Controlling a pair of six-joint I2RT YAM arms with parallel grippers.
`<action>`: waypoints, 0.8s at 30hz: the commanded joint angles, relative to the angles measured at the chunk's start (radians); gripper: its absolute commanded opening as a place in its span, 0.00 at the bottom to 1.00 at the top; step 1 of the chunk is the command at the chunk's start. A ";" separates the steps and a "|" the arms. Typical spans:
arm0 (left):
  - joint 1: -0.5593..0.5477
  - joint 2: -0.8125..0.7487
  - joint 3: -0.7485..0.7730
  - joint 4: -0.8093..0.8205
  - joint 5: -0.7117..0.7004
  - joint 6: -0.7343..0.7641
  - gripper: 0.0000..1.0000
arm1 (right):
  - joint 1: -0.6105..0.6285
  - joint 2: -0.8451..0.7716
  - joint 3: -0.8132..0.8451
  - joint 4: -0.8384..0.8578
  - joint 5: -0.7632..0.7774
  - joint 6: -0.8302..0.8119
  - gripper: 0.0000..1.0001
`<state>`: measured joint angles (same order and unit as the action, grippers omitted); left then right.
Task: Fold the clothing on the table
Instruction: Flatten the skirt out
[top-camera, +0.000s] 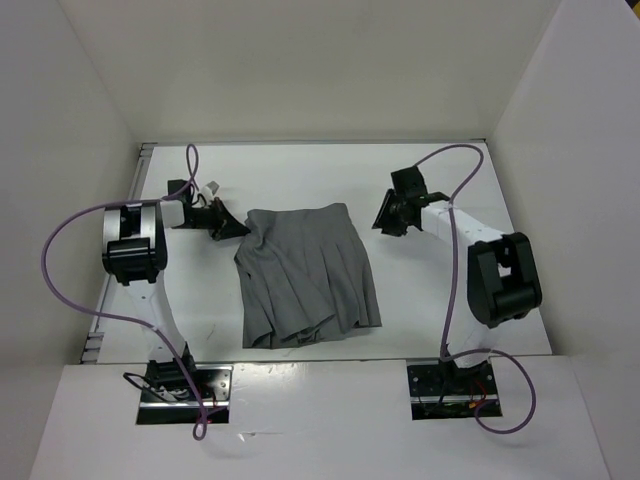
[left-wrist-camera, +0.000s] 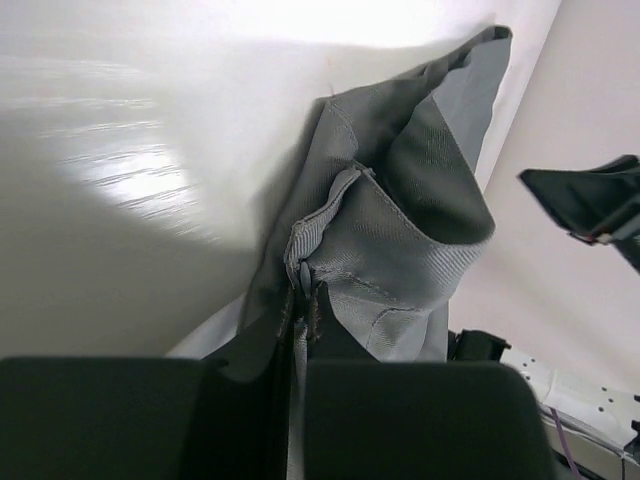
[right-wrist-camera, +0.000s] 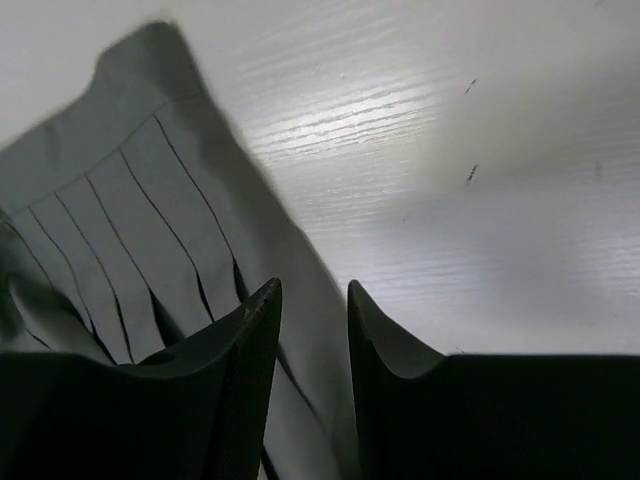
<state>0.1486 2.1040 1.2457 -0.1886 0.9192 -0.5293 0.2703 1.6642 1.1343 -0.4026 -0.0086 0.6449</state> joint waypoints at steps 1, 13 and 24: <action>0.002 0.005 0.015 0.020 0.030 0.015 0.00 | -0.014 0.083 0.042 0.094 -0.112 -0.062 0.38; -0.026 -0.010 0.024 -0.020 -0.016 0.046 0.00 | -0.057 0.278 0.125 0.277 -0.318 -0.091 0.38; -0.026 -0.001 0.024 -0.020 -0.016 0.046 0.00 | -0.075 0.442 0.226 0.346 -0.448 -0.071 0.38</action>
<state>0.1207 2.1124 1.2495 -0.2047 0.9005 -0.5220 0.2020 2.0686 1.3098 -0.1154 -0.4053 0.5758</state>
